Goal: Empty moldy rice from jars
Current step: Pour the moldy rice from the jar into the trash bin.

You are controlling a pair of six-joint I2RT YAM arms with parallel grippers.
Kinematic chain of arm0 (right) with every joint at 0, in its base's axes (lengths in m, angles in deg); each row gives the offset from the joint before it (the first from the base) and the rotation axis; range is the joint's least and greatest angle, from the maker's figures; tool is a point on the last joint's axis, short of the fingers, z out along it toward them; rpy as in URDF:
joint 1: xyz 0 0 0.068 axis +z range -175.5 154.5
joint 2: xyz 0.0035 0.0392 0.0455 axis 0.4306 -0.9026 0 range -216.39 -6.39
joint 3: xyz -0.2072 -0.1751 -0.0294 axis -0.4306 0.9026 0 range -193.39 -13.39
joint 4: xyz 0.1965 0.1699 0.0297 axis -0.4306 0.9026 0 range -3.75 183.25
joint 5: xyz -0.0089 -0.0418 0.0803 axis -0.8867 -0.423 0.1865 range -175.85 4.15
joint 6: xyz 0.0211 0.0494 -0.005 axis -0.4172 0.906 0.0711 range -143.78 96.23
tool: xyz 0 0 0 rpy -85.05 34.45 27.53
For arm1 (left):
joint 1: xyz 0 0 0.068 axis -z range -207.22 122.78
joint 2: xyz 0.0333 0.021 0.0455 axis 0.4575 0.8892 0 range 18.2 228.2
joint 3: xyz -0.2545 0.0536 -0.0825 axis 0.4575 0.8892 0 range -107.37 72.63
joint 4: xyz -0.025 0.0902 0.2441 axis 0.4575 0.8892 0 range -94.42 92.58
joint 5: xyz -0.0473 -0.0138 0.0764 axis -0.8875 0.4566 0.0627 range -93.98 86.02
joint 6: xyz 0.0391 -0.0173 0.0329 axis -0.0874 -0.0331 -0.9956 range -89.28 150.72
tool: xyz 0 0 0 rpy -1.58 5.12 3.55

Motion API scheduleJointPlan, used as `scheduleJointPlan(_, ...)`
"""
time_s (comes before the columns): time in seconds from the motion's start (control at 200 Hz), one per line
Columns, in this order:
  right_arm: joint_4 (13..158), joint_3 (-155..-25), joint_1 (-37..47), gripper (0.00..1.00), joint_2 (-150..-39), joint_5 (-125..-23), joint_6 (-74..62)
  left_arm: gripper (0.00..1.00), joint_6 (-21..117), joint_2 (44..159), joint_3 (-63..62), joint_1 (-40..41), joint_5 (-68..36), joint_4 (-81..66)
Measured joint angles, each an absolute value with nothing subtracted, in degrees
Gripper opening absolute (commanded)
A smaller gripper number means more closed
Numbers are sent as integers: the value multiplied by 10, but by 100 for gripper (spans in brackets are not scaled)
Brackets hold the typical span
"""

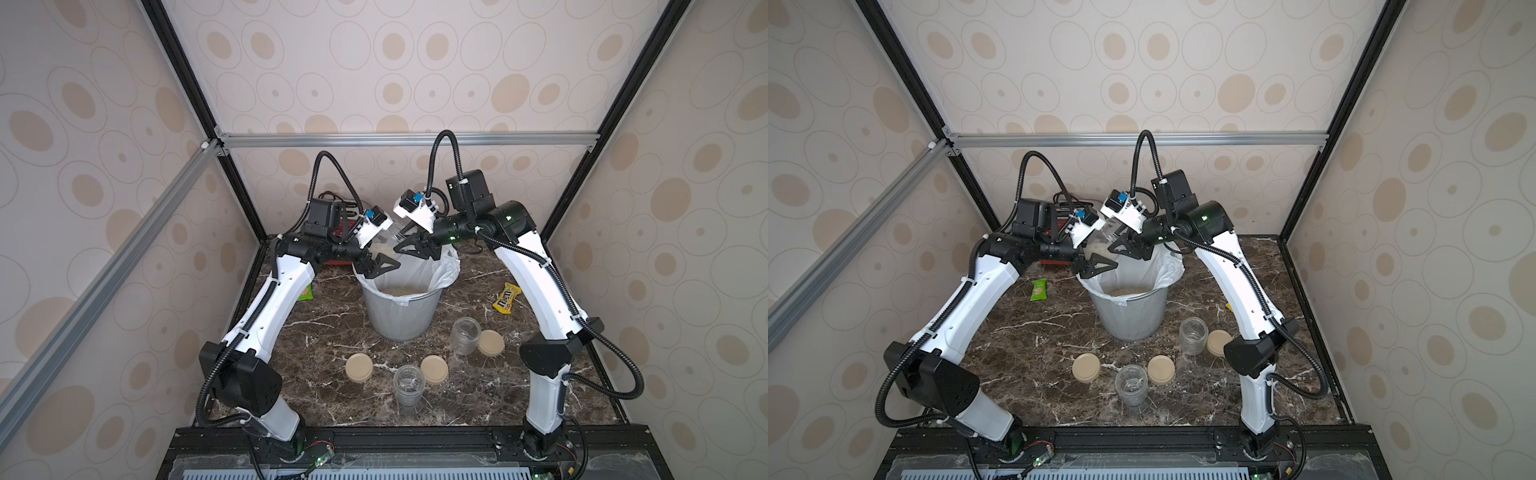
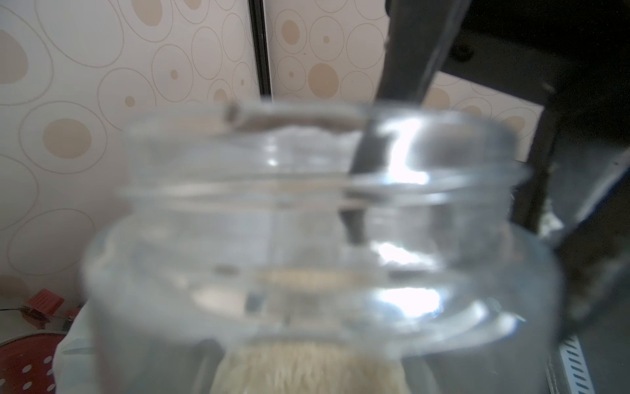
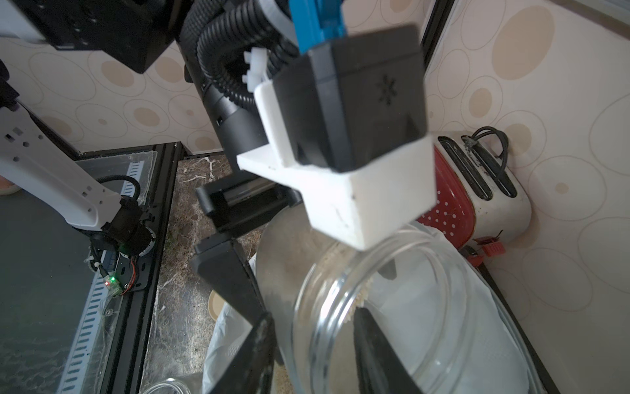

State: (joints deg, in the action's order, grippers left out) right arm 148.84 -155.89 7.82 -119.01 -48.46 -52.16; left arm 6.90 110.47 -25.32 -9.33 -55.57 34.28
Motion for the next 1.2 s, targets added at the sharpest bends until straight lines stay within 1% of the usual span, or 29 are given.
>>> scheduleJointPlan(0.265, 1500, -1561, 78, 39, -1205, -463, -538, 39, 68, 1131, -268, -91, -590, 359)
scheduleJointPlan(0.361, 1504, -1562, 78, 32, -1208, -455, -547, 39, 66, 1133, -271, -91, -593, 370)
scheduleJointPlan(0.456, 1516, -1566, 75, 19, -1210, -434, -547, 41, 32, 1134, -271, -91, -601, 374)
scheduleJointPlan(0.521, 1524, -1569, 72, 9, -1210, -423, -547, 46, 23, 1133, -272, -91, -603, 373)
scheduleJointPlan(0.596, 1528, -1571, 72, 0, -1210, -420, -548, 53, 22, 1134, -273, -91, -603, 372)
scheduleJointPlan(0.671, 1529, -1571, 71, 0, -1210, -418, -548, 63, 21, 1133, -273, -91, -603, 372)
scheduleJointPlan(0.731, 1528, -1571, 71, 0, -1210, -418, -548, 77, 20, 1133, -273, -91, -602, 369)
scheduleJointPlan(0.796, 1527, -1571, 70, 0, -1210, -418, -549, 95, 19, 1132, -272, -91, -598, 364)
scheduleJointPlan(0.816, 1527, -1571, 70, 0, -1210, -418, -548, 98, 20, 1132, -272, -91, -595, 363)
scheduleJointPlan(0.951, 1524, -1557, 76, 0, -1209, -433, -546, 99, 53, 1114, -264, -90, -561, 331)
scheduleJointPlan(1.052, 1523, -1526, 74, 0, -1198, -416, -521, 99, 8, 1095, -247, -89, -533, 320)
scheduleJointPlan(1.202, 1497, -1486, 78, 0, -1173, -428, -509, 99, 9, 1084, -240, -86, -519, 320)
